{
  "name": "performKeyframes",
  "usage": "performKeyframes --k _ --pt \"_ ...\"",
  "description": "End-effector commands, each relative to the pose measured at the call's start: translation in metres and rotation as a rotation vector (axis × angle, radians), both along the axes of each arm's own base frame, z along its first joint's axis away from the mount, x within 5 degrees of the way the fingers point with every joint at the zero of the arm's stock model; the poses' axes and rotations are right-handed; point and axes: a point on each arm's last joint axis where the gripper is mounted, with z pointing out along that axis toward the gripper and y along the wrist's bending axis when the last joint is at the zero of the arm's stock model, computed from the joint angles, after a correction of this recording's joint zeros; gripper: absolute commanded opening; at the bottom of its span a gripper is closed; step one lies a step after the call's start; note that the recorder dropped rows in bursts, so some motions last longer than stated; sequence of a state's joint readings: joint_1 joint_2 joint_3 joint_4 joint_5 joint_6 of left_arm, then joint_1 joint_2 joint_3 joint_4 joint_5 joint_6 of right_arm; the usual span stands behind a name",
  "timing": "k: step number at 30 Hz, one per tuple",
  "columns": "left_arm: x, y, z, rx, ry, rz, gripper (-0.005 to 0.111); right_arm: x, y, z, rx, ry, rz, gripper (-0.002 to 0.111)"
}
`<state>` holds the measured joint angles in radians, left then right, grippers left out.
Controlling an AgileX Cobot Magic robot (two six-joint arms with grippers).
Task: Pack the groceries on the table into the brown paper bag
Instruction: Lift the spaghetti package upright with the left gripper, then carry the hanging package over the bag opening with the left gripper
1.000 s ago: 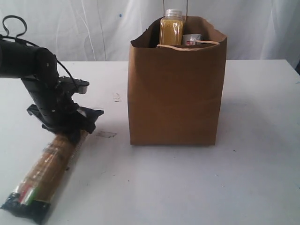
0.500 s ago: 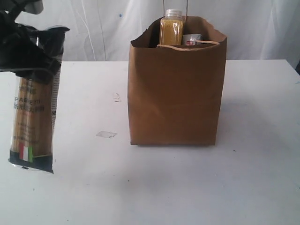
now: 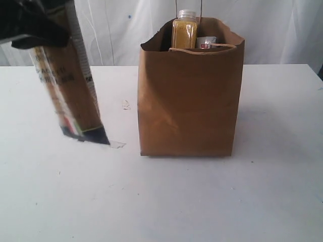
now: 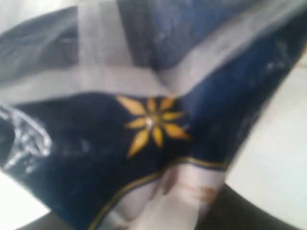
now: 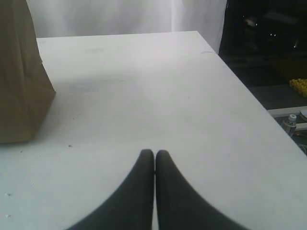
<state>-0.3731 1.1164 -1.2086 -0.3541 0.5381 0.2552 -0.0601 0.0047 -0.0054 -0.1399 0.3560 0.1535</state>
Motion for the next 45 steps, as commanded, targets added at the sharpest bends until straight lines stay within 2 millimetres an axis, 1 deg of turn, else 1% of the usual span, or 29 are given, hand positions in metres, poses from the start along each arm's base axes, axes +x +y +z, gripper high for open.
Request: performKeyframes --k 1,6,8,11,14,18,21,24,25,28,31,35,37,40,42,44,45 --pt "-0.032 0.01 0.034 -0.043 -0.215 -0.051 0.0 0.0 0.0 -0.001 -0.012 -0.003 0.001 0.0" --pt "-0.066 0.023 0.055 -0.078 -0.34 -0.052 0.0 0.0 0.0 -0.001 -0.012 -0.003 0.001 0.0" --pt "-0.075 0.024 0.062 -0.159 -0.354 -0.058 0.0 0.0 0.0 -0.001 -0.012 -0.003 0.001 0.0" --pt "-0.083 0.024 0.077 -0.331 -0.402 -0.055 0.0 0.0 0.0 -0.001 -0.012 -0.003 0.001 0.0" --pt "-0.084 0.024 0.089 -0.462 -0.469 -0.05 0.0 0.0 0.0 -0.001 -0.012 -0.003 0.001 0.0" --pt "-0.081 0.021 0.098 -0.629 -0.462 -0.062 0.0 0.0 0.0 -0.001 -0.012 -0.003 0.001 0.0" --pt "-0.075 0.015 0.101 -0.66 -0.486 -0.119 0.0 0.0 0.0 -0.001 -0.012 -0.003 0.001 0.0" --pt "-0.065 0.006 0.112 -0.795 -0.478 -0.192 0.0 0.0 0.0 -0.001 -0.012 -0.003 0.001 0.0" --pt "-0.06 0.001 0.116 -0.805 -0.506 -0.237 0.0 0.0 0.0 -0.001 -0.012 -0.003 0.001 0.0" --pt "-0.044 -0.014 0.123 -0.728 -0.578 -0.36 0.0 0.0 0.0 -0.001 -0.012 -0.003 0.001 0.0" --pt "-0.025 -0.027 0.123 -0.744 -0.524 -0.433 0.0 0.0 0.0 -0.001 -0.012 -0.003 0.001 0.0" --pt "-0.006 -0.036 0.121 -0.742 -0.501 -0.45 0.0 0.0 0.0 -0.001 -0.012 -0.003 0.001 0.0" --pt "-0.003 -0.038 0.123 -0.742 -0.507 -0.452 0.0 0.0 0.0 -0.001 -0.012 -0.003 0.001 0.0" --pt "-0.007 -0.042 0.131 -0.719 -0.571 -0.459 0.0 0.0 0.0 -0.001 -0.012 -0.003 0.001 0.0" --pt "-0.011 -0.046 0.138 -0.688 -0.645 -0.441 0.0 0.0 0.0 -0.001 -0.012 -0.003 0.001 0.0" --pt "-0.016 -0.049 0.151 -0.656 -0.733 -0.385 0.0 0.0 0.0 -0.001 0.019 -0.006 -0.007 0.0" --pt "-0.018 -0.049 0.157 -0.652 -0.759 -0.358 0.0 0.0 0.0 -0.001 0.006 -0.005 -0.004 0.0"
